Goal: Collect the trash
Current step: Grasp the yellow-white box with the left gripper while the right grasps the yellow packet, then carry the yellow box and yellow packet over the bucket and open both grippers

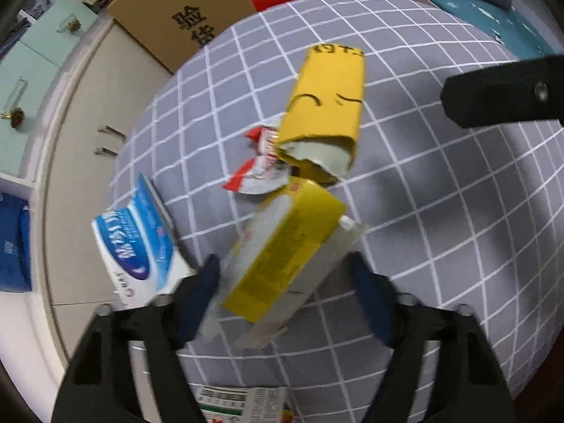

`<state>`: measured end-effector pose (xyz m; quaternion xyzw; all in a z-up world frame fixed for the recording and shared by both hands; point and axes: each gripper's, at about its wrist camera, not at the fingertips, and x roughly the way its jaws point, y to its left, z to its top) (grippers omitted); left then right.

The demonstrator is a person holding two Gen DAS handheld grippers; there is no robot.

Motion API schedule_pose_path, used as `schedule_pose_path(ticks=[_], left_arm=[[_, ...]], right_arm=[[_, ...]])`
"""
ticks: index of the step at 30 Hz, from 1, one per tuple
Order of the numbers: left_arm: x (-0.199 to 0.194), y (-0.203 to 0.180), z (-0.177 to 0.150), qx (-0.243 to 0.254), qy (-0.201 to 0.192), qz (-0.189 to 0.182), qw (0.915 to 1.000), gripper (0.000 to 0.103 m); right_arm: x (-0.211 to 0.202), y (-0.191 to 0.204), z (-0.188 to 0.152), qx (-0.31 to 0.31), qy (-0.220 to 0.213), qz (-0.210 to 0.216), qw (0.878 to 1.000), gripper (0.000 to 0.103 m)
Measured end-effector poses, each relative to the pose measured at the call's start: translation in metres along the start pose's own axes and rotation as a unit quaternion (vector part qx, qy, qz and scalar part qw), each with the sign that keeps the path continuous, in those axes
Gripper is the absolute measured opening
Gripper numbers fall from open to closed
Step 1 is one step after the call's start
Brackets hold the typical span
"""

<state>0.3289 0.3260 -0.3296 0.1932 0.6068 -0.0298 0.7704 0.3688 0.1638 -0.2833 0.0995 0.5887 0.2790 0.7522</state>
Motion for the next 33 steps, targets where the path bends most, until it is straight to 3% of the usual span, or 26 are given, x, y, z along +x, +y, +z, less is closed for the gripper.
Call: schedule_pose_path(ticks=[3, 6, 14, 17, 21, 24, 25, 26, 29, 33], left_arm=[[-0.006, 0.010, -0.002, -0.032, -0.012, -0.040, 0.9986, 0.054], [-0.017, 0.020, -0.008, -0.060, -0.024, -0.051, 0.9966, 0.052], [-0.047, 0.066, -0.018, -0.210, -0.074, -0.106, 0.9691, 0.051], [-0.049, 0.079, -0.021, -0.259, -0.083, -0.103, 0.9568, 0.051], [-0.043, 0.087, -0.023, -0.296, -0.067, -0.068, 0.9505, 0.051], [-0.038, 0.092, -0.018, -0.313, -0.063, -0.055, 0.9461, 0.051], [-0.038, 0.091, -0.018, -0.317, -0.061, -0.055, 0.9449, 0.051], [-0.038, 0.090, -0.017, -0.321, -0.059, -0.053, 0.9437, 0.051], [-0.041, 0.082, -0.010, -0.328, -0.058, -0.053, 0.9415, 0.051], [-0.046, 0.064, 0.005, -0.320, -0.061, -0.056, 0.9438, 0.051]], right_arm=[[0.000, 0.003, 0.003, 0.006, -0.007, 0.002, 1.000, 0.068], [0.001, 0.006, 0.007, 0.018, -0.011, 0.008, 1.000, 0.069], [0.029, 0.009, 0.014, 0.105, 0.008, 0.053, 0.993, 0.074], [0.040, 0.010, 0.018, 0.127, 0.005, 0.058, 0.990, 0.076], [0.060, 0.005, 0.026, 0.163, 0.015, 0.060, 0.985, 0.078], [0.065, 0.007, 0.031, 0.147, 0.009, 0.053, 0.988, 0.081], [0.063, 0.008, 0.031, 0.140, 0.009, 0.050, 0.989, 0.072], [0.062, 0.007, 0.030, 0.138, 0.009, 0.052, 0.989, 0.051], [0.062, -0.005, 0.025, 0.147, 0.025, 0.085, 0.985, 0.046], [0.046, -0.019, 0.022, 0.137, 0.019, 0.091, 0.986, 0.044]])
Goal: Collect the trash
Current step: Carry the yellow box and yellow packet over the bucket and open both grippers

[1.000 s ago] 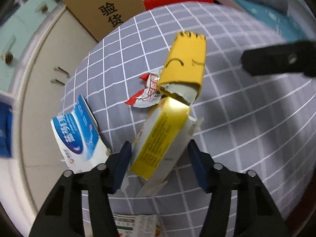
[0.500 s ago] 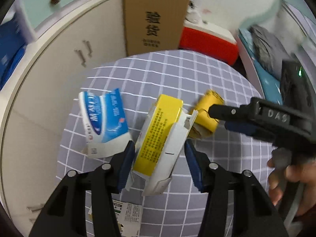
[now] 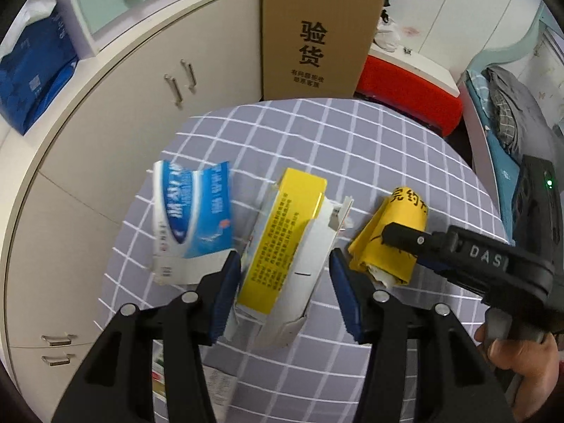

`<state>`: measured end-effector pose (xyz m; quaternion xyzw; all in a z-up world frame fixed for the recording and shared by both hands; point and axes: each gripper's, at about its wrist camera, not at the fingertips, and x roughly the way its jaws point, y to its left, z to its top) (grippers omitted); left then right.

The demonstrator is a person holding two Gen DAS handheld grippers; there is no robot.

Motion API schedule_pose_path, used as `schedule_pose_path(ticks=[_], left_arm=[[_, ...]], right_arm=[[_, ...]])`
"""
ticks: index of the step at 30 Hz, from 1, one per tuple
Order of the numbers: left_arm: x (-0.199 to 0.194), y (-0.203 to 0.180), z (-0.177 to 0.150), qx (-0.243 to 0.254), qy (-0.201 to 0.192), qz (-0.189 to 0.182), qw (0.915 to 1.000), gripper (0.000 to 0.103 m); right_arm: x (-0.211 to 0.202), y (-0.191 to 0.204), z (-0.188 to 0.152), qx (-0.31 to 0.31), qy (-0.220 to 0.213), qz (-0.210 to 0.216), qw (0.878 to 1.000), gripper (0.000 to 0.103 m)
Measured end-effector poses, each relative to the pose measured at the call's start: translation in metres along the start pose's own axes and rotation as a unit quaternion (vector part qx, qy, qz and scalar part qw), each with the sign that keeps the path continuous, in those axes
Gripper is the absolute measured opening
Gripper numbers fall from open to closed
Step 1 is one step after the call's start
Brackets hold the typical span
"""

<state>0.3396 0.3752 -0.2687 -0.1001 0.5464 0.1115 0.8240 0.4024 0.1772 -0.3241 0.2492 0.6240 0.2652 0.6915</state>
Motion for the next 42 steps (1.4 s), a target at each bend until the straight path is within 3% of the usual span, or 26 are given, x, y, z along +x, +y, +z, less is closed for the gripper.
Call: schedule_pose_path(ticks=[8, 19, 26, 32, 35, 37, 42], left_arm=[[-0.006, -0.089, 0.001, 0.024, -0.004, -0.038, 0.9990, 0.051], [-0.002, -0.261, -0.021, 0.084, 0.017, -0.088, 0.9924, 0.051], [0.016, -0.377, -0.045, 0.117, 0.049, -0.129, 0.9835, 0.051], [0.044, -0.449, -0.065, 0.126, 0.084, -0.145, 0.9778, 0.051], [0.054, -0.470, -0.068, 0.130, 0.094, -0.145, 0.9764, 0.051], [0.064, -0.484, -0.070, 0.134, 0.104, -0.140, 0.9755, 0.051], [0.079, -0.503, -0.074, 0.150, 0.125, -0.132, 0.9719, 0.051]], right_arm=[[-0.073, -0.050, 0.004, -0.012, -0.018, 0.015, 1.000, 0.041], [-0.187, -0.159, 0.006, 0.029, -0.055, 0.031, 0.998, 0.040], [-0.269, -0.253, 0.003, 0.059, -0.092, -0.018, 0.994, 0.040], [-0.313, -0.331, 0.001, 0.098, -0.110, -0.069, 0.987, 0.041], [-0.324, -0.363, 0.004, 0.117, -0.120, -0.081, 0.983, 0.048], [-0.321, -0.382, 0.008, 0.142, -0.111, -0.079, 0.980, 0.063], [-0.321, -0.407, 0.010, 0.174, -0.099, -0.100, 0.975, 0.065]])
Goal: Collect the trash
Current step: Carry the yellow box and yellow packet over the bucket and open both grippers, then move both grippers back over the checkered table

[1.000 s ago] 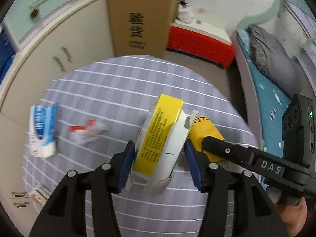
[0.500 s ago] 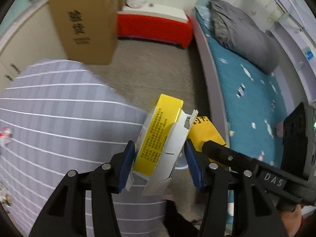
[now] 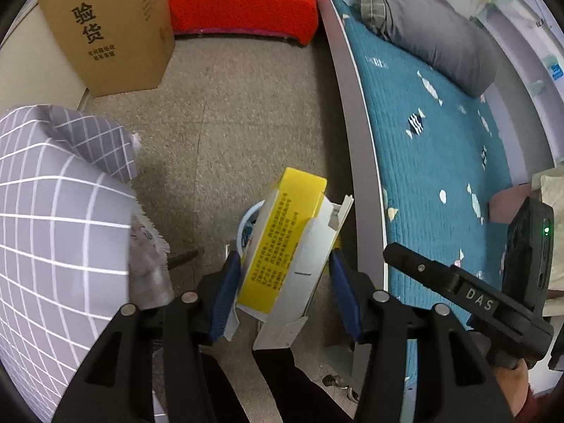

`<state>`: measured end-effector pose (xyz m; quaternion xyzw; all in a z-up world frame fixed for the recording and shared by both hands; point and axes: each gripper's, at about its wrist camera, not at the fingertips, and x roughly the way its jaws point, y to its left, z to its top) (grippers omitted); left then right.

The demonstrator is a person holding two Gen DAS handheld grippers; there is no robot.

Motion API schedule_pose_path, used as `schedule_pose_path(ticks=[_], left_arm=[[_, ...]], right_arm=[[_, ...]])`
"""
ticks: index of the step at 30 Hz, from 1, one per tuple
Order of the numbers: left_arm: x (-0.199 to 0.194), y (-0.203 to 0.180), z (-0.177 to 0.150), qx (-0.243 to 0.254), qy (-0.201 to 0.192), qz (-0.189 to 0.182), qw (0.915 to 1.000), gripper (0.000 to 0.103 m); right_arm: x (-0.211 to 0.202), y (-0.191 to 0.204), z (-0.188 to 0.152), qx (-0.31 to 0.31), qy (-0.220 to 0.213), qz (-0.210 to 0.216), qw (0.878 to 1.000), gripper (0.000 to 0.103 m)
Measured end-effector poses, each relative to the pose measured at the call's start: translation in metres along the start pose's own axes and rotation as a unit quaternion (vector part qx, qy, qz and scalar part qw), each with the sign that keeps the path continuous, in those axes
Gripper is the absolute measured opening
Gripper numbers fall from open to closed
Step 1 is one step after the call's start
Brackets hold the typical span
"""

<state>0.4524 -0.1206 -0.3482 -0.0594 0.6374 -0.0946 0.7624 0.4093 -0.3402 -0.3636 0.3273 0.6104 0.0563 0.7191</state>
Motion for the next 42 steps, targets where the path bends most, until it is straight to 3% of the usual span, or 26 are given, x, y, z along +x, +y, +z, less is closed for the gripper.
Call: schedule_pose_path(ticks=[12, 25, 26, 27, 28, 31, 38, 42], left_arm=[[0.030, -0.025, 0.004, 0.007, 0.042, -0.004, 0.9991, 0.051], [0.054, -0.070, 0.016, 0.030, 0.064, -0.021, 0.9973, 0.053], [0.057, -0.074, 0.017, 0.030, 0.068, -0.025, 0.9969, 0.056], [0.059, -0.076, 0.018, 0.030, 0.072, -0.023, 0.9967, 0.068], [0.061, -0.077, 0.019, 0.028, 0.076, -0.019, 0.9966, 0.073], [0.063, -0.079, 0.019, 0.028, 0.083, -0.020, 0.9959, 0.075], [0.042, -0.064, 0.015, 0.001, 0.064, -0.008, 0.9979, 0.075], [0.011, -0.041, 0.011, -0.010, 0.033, 0.009, 0.9994, 0.075]], right_arm=[[-0.024, -0.028, 0.001, 0.024, -0.002, 0.004, 1.000, 0.069], [-0.061, -0.054, 0.012, 0.050, -0.051, 0.008, 0.997, 0.070], [-0.063, -0.056, 0.013, 0.052, -0.053, 0.008, 0.997, 0.070], [-0.065, -0.058, 0.013, 0.053, -0.055, 0.007, 0.997, 0.070], [-0.067, -0.061, 0.013, 0.055, -0.056, 0.007, 0.997, 0.070], [-0.070, -0.066, 0.013, 0.062, -0.058, 0.006, 0.996, 0.070], [-0.073, -0.052, 0.011, 0.040, -0.055, 0.007, 0.998, 0.070], [-0.069, -0.014, 0.009, -0.021, -0.052, 0.002, 0.998, 0.070]])
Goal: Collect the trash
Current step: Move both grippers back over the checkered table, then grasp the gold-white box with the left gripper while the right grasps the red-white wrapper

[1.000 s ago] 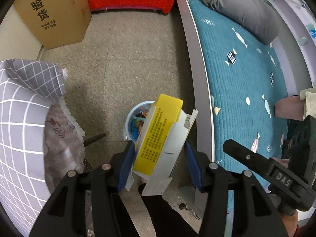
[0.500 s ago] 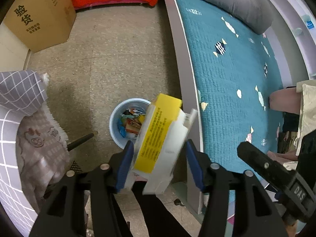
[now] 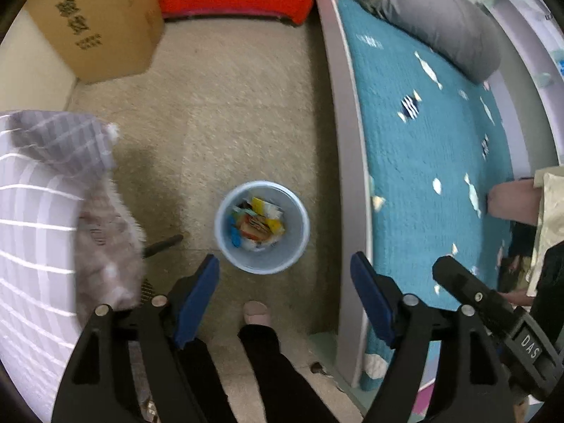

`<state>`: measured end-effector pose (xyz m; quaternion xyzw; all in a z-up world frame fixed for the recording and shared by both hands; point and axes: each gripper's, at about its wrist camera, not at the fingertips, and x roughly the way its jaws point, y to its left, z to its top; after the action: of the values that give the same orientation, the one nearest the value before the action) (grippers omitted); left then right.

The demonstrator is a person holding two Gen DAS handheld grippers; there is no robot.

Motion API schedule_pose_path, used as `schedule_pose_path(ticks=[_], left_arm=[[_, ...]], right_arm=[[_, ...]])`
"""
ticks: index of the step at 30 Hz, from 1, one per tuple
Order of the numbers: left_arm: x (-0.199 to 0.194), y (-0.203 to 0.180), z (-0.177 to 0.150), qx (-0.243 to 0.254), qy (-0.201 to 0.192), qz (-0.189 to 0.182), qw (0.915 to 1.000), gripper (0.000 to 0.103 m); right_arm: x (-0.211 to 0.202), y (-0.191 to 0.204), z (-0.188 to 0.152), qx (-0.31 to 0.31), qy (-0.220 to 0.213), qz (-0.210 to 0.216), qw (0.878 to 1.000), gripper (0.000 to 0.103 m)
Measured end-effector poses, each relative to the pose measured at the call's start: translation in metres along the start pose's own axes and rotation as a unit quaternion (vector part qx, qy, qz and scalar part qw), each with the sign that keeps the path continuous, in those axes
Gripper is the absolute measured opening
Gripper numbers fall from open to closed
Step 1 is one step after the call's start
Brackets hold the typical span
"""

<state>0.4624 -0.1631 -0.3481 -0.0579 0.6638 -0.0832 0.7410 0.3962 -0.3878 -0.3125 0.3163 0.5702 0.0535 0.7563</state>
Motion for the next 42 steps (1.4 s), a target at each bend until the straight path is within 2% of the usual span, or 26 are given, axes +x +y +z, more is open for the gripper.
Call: schedule_pose_path(ticks=[3, 5, 10, 13, 16, 23, 27, 31, 35, 40, 42], left_arm=[[-0.032, 0.032, -0.008, -0.022, -0.032, 0.011, 0.9992, 0.075], [-0.054, 0.059, -0.014, -0.046, -0.055, 0.017, 0.9972, 0.075], [-0.107, 0.135, -0.045, -0.107, -0.116, 0.042, 0.9866, 0.075], [-0.138, 0.191, -0.071, -0.148, -0.153, 0.071, 0.9746, 0.075], [-0.167, 0.253, -0.105, -0.192, -0.183, 0.099, 0.9591, 0.075], [-0.201, 0.387, -0.189, -0.271, -0.194, 0.152, 0.9307, 0.075], [-0.209, 0.445, -0.236, -0.285, -0.190, 0.185, 0.9210, 0.075], [-0.204, 0.490, -0.264, -0.292, -0.188, 0.194, 0.9175, 0.075], [-0.187, 0.523, -0.275, -0.276, -0.162, 0.216, 0.9224, 0.076], [-0.170, 0.540, -0.274, -0.219, -0.140, 0.226, 0.9389, 0.076], [-0.165, 0.540, -0.269, -0.195, -0.137, 0.238, 0.9416, 0.076]], right_arm=[[0.006, 0.035, -0.001, -0.045, 0.003, 0.008, 0.999, 0.070], [0.013, 0.073, -0.006, -0.087, 0.008, 0.019, 0.996, 0.070], [0.038, 0.174, -0.036, -0.197, 0.023, 0.048, 0.979, 0.070], [0.058, 0.236, -0.069, -0.257, 0.040, 0.068, 0.963, 0.070], [0.078, 0.284, -0.103, -0.295, 0.060, 0.083, 0.950, 0.070], [0.138, 0.377, -0.198, -0.349, 0.113, 0.105, 0.924, 0.070], [0.167, 0.412, -0.242, -0.358, 0.135, 0.105, 0.918, 0.070], [0.186, 0.438, -0.272, -0.361, 0.143, 0.101, 0.916, 0.070], [0.202, 0.453, -0.289, -0.360, 0.148, 0.088, 0.917, 0.070], [0.214, 0.463, -0.296, -0.355, 0.142, 0.071, 0.921, 0.070], [0.220, 0.467, -0.297, -0.352, 0.137, 0.065, 0.924, 0.070]])
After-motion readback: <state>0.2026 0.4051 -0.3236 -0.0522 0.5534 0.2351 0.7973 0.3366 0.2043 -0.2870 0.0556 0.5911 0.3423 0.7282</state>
